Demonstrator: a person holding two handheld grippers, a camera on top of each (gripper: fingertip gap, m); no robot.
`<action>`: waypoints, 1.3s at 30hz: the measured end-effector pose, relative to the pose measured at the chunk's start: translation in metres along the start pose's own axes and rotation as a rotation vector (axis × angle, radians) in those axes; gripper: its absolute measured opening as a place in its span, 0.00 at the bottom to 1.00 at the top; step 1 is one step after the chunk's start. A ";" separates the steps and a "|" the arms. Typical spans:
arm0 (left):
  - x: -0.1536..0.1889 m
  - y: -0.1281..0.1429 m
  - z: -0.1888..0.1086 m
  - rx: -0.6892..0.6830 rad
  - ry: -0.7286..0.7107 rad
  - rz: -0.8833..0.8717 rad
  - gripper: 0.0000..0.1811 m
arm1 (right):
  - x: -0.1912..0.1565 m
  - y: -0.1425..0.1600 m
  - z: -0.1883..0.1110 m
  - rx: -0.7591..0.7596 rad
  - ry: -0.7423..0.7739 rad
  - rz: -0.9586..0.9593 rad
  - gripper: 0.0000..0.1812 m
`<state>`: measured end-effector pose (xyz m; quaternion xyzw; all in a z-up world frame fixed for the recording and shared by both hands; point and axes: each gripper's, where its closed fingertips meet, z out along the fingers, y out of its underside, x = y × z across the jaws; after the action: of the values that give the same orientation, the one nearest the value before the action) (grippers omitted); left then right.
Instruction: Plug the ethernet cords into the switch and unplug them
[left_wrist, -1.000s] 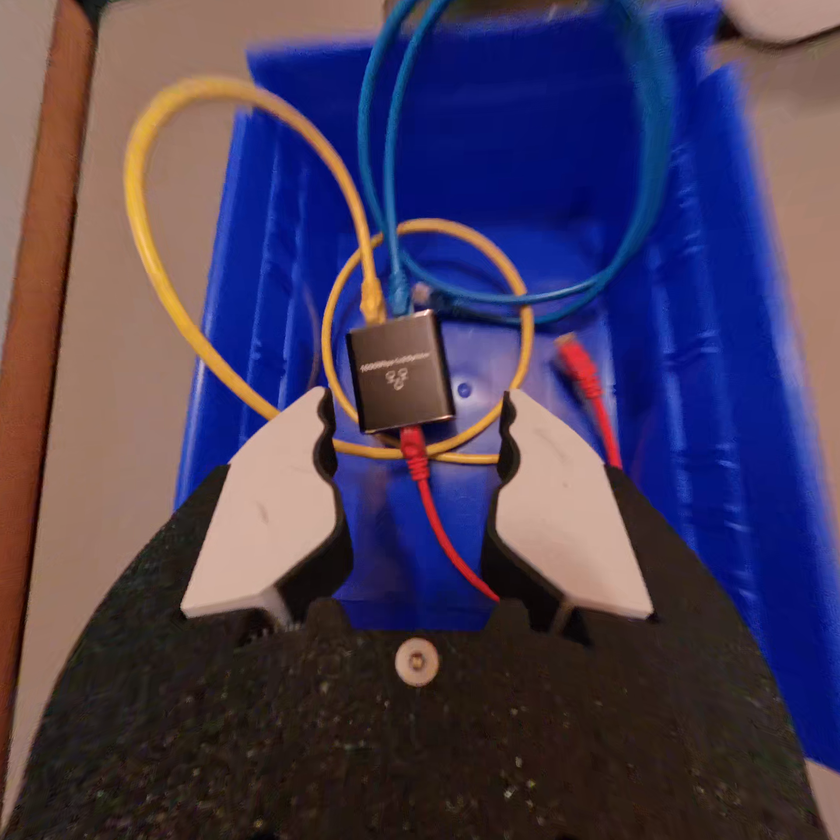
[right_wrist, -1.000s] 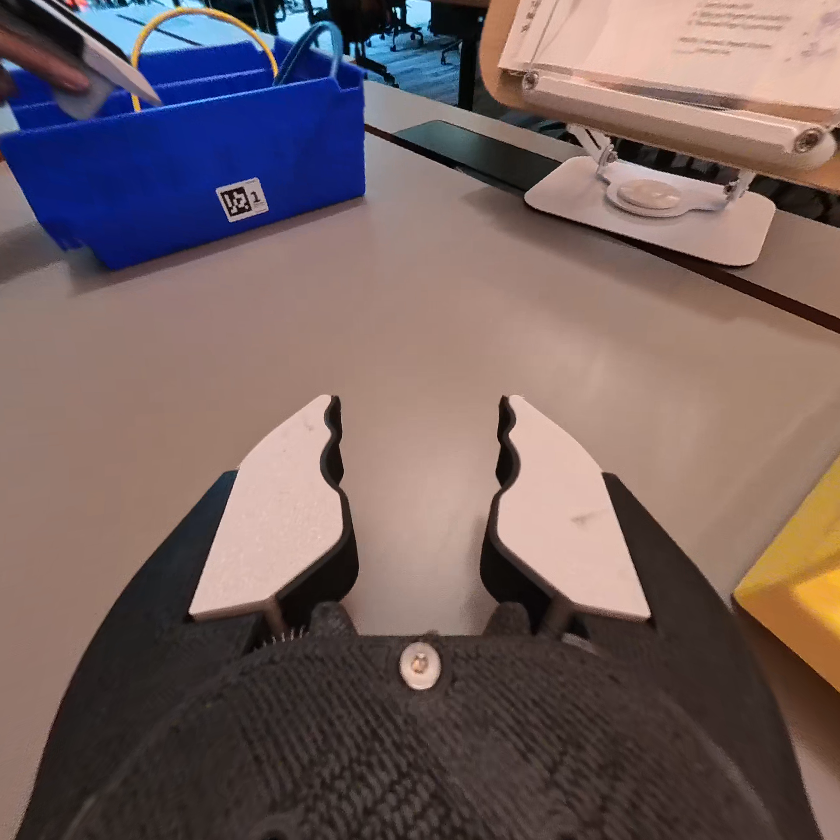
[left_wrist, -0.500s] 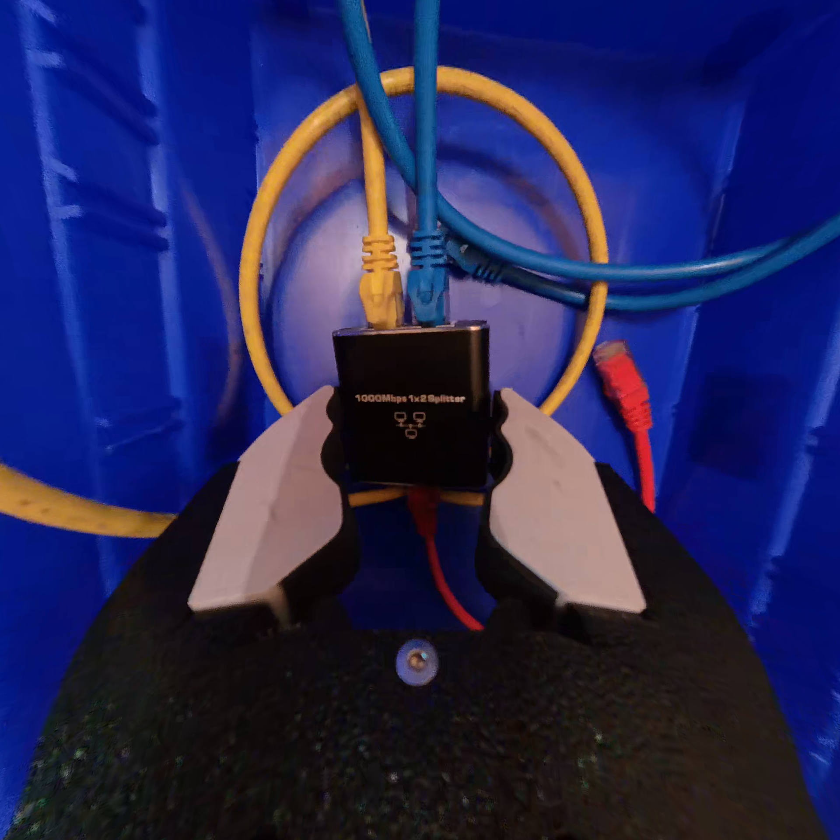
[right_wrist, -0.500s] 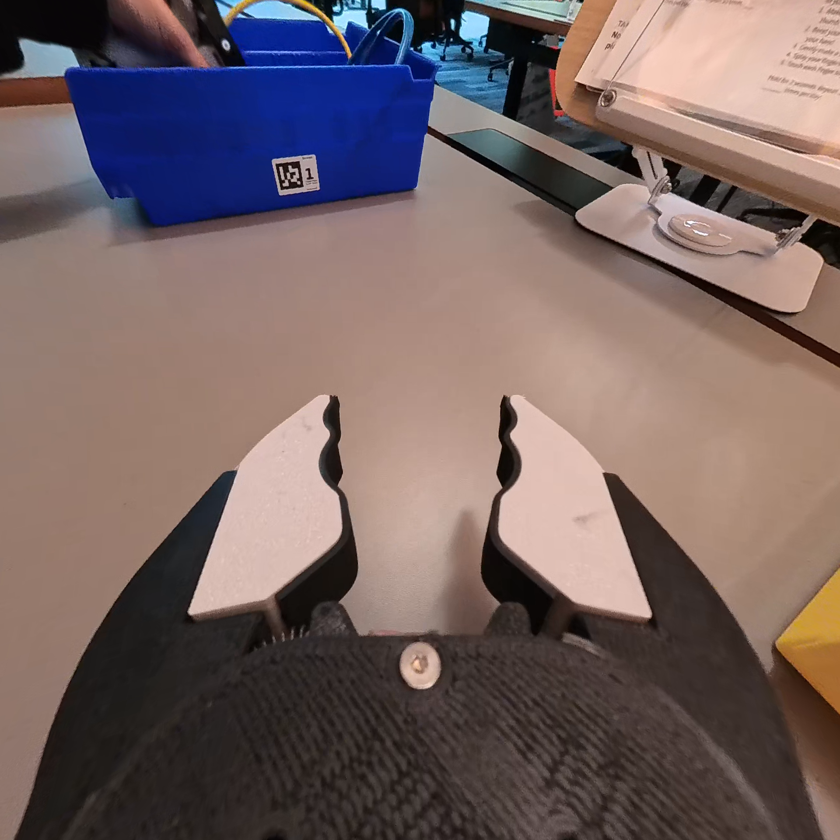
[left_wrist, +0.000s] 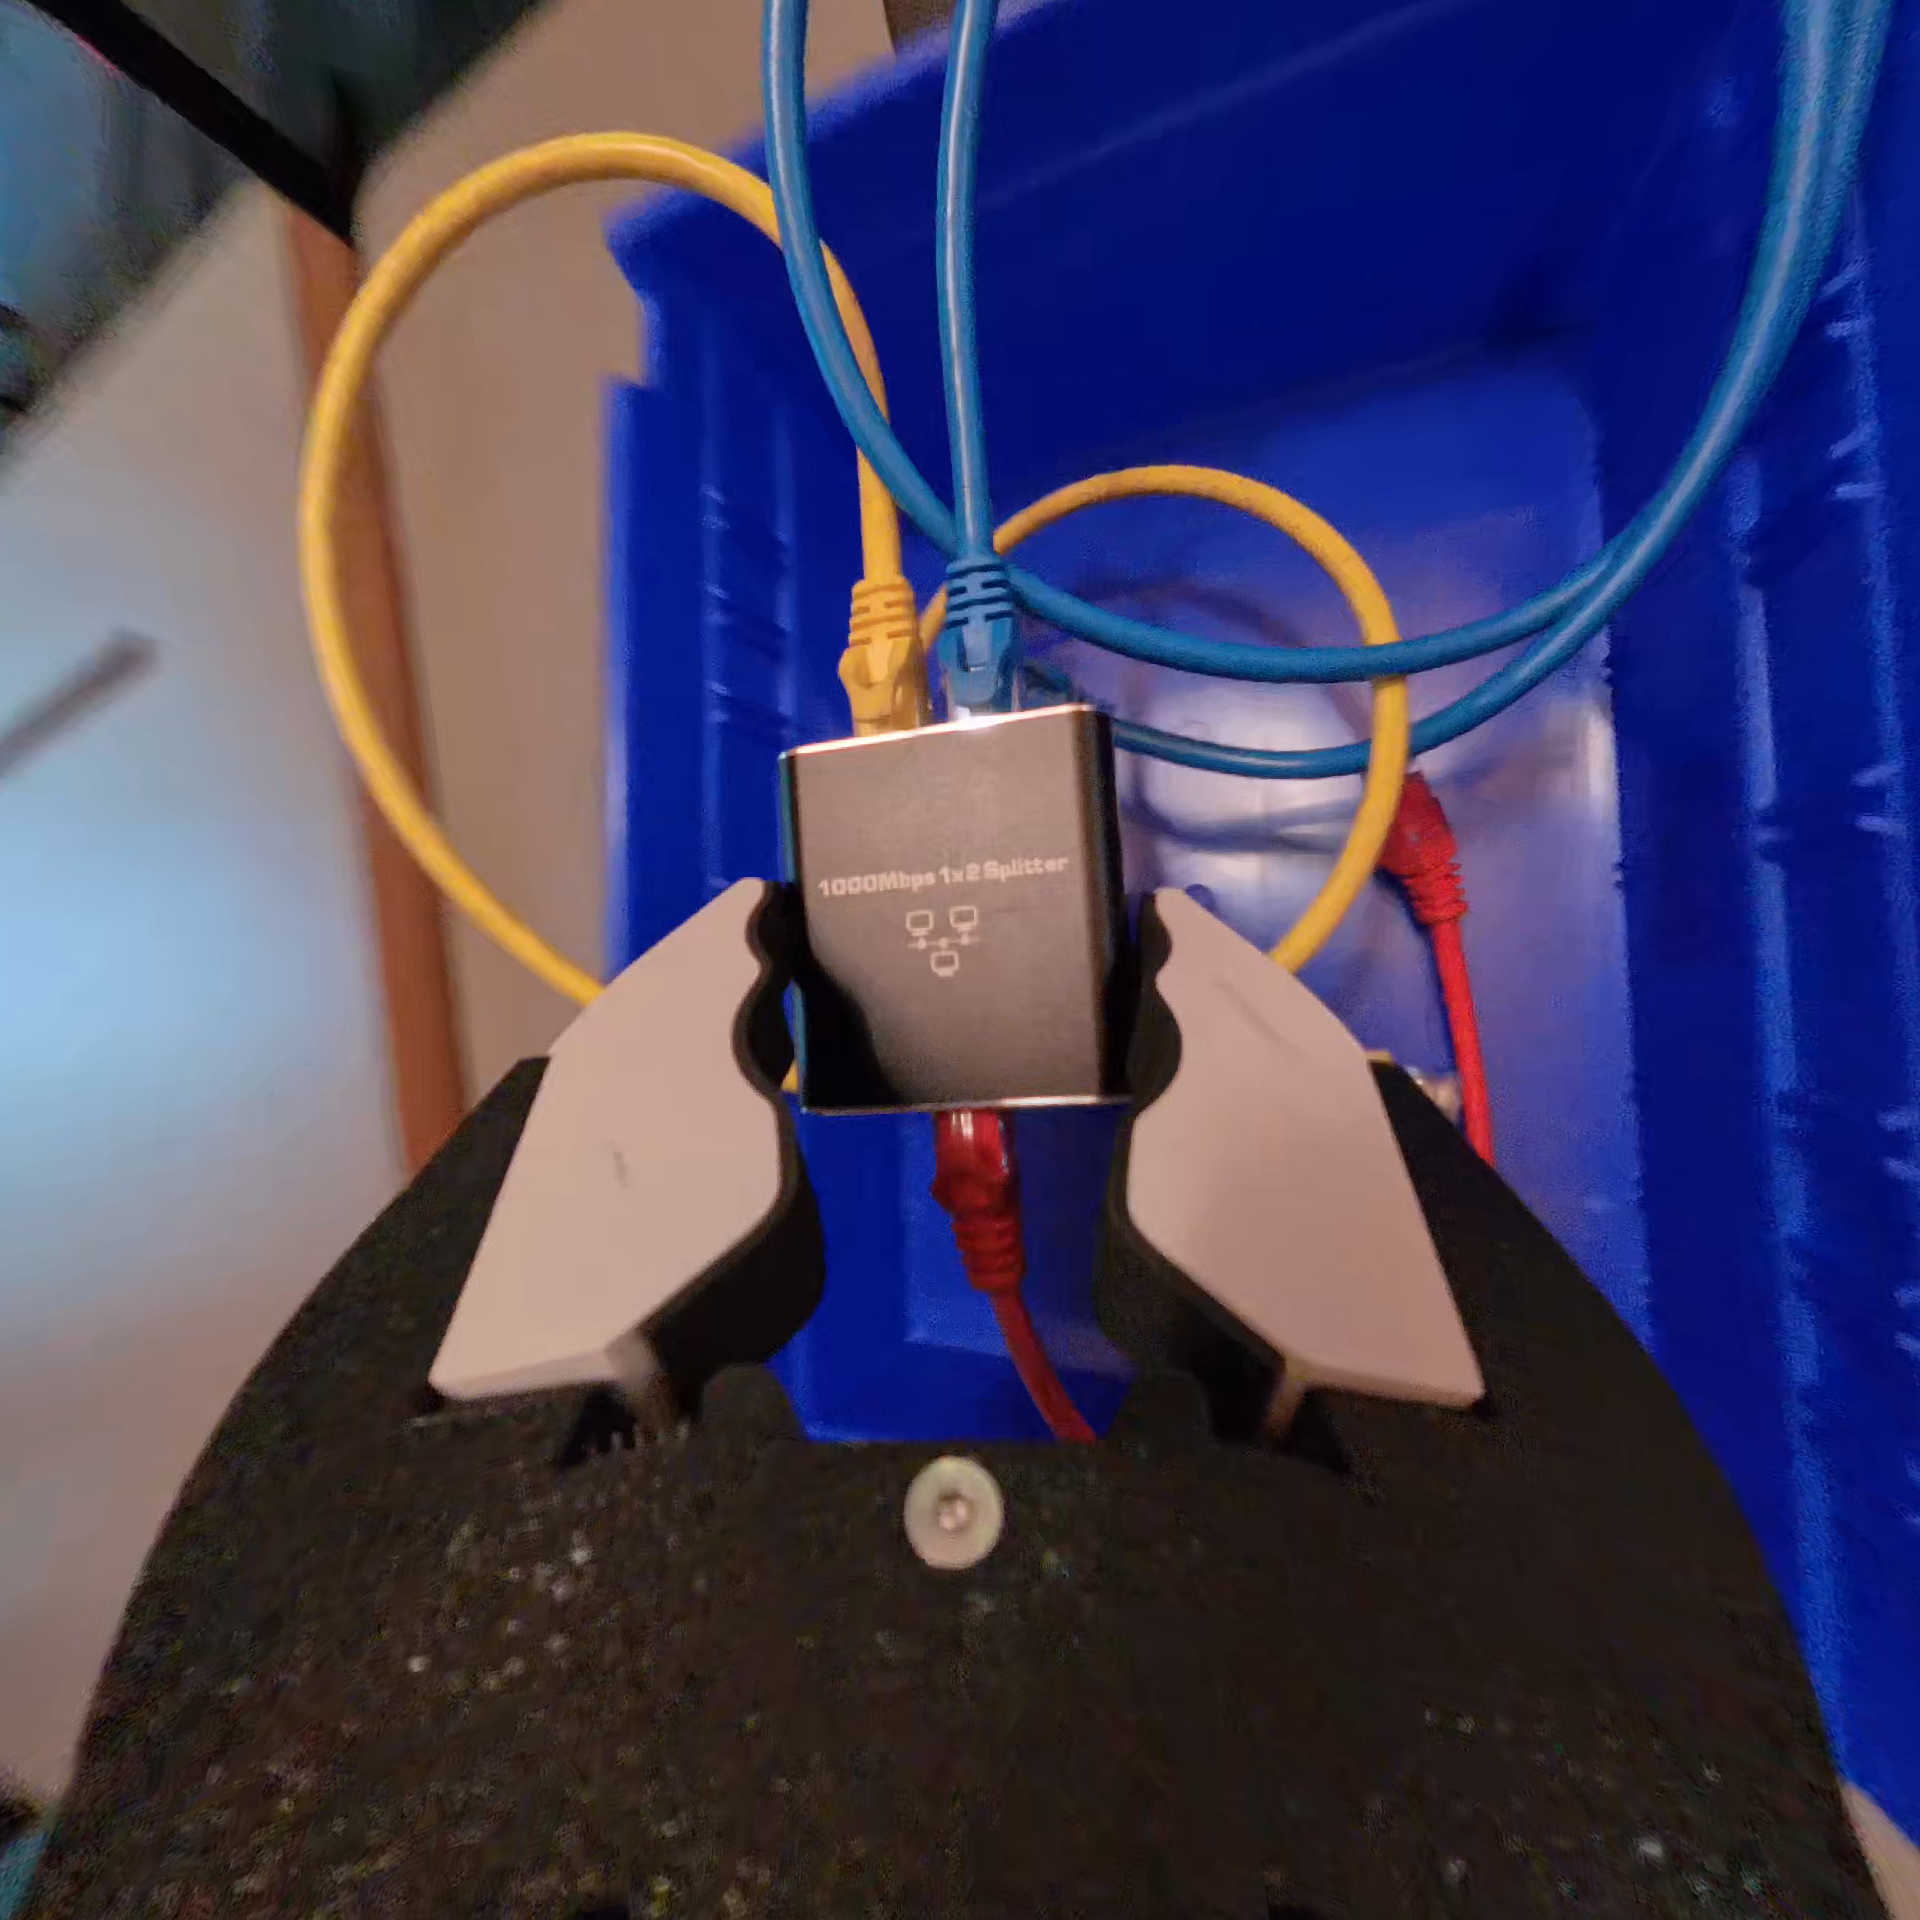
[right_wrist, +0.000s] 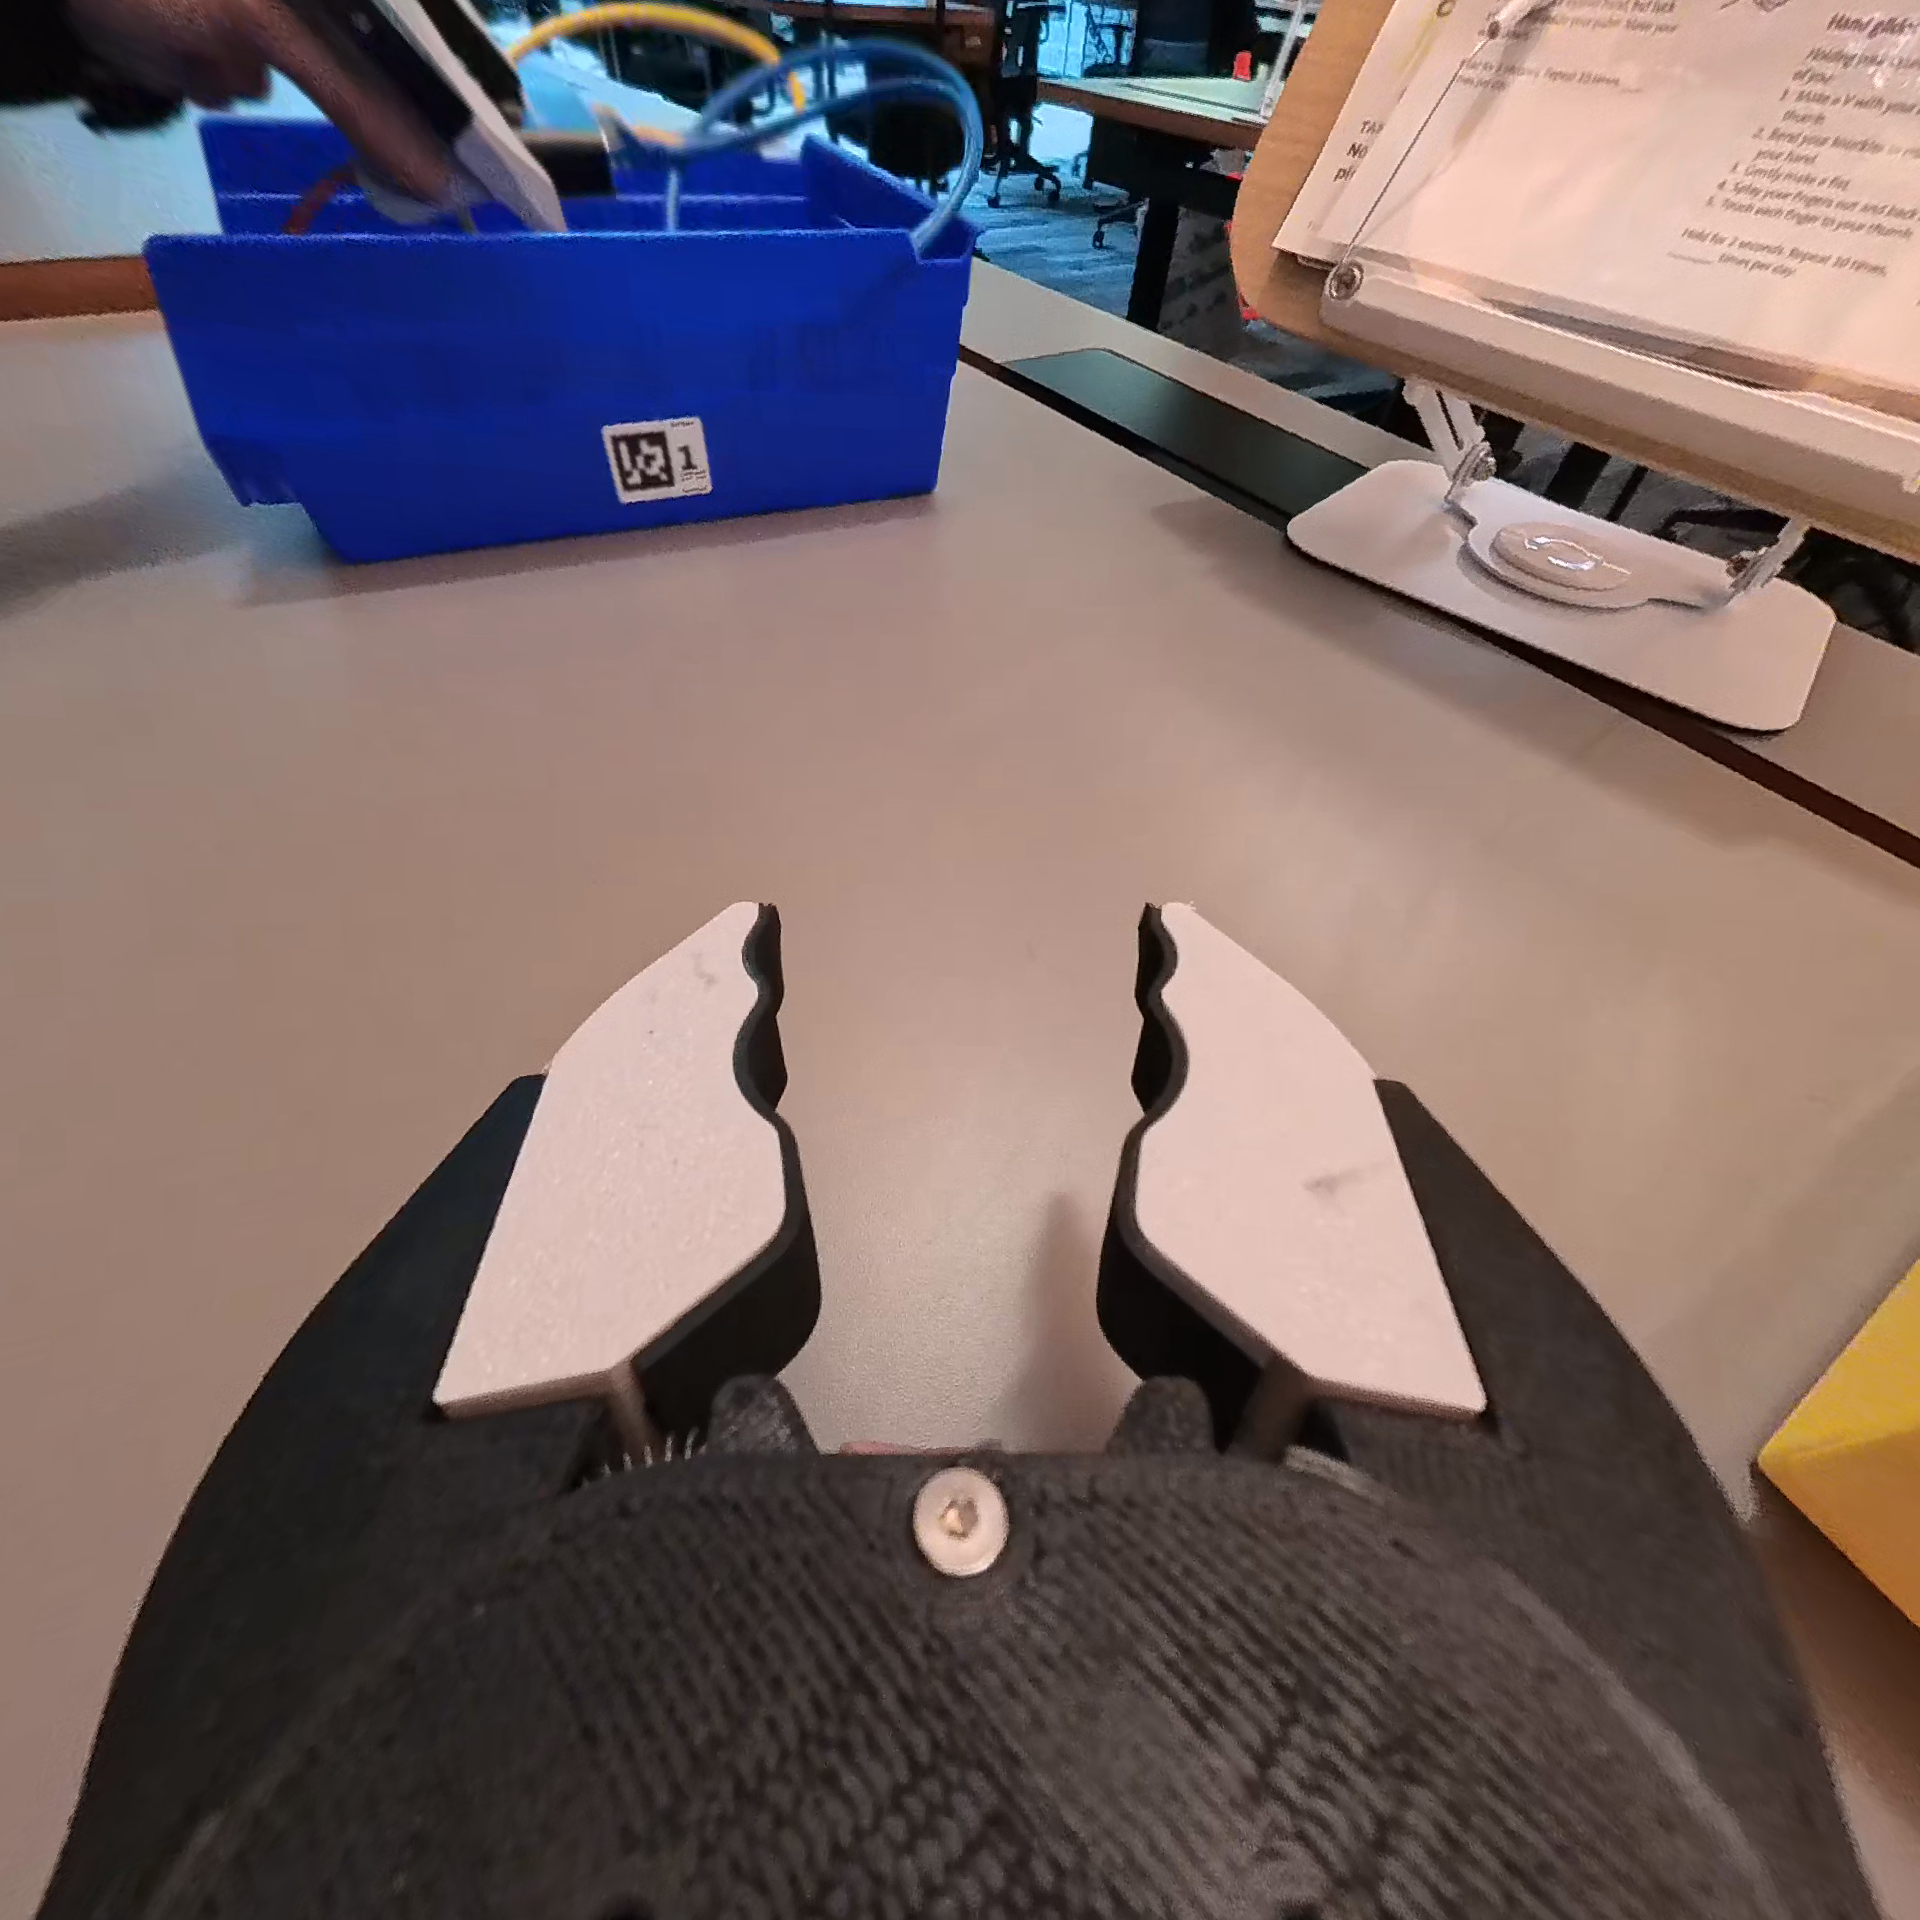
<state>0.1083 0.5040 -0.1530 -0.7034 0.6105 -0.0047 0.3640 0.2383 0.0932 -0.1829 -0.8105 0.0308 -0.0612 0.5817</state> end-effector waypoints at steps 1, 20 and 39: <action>-0.005 -0.007 -0.012 0.017 -0.060 0.061 0.35 | 0.000 0.000 0.000 0.002 -0.002 0.002 0.36; 0.021 -0.115 -0.222 0.444 -0.848 0.757 0.35 | -0.013 -0.020 -0.010 0.064 -0.056 0.020 0.37; 0.254 -0.136 -0.249 0.824 -0.416 0.885 0.34 | -0.087 -0.140 -0.078 0.378 -0.366 0.385 0.29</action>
<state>0.1769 0.1579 -0.0107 -0.1733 0.7081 0.0482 0.6829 0.1382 0.0752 -0.0310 -0.6649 0.0665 0.1918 0.7188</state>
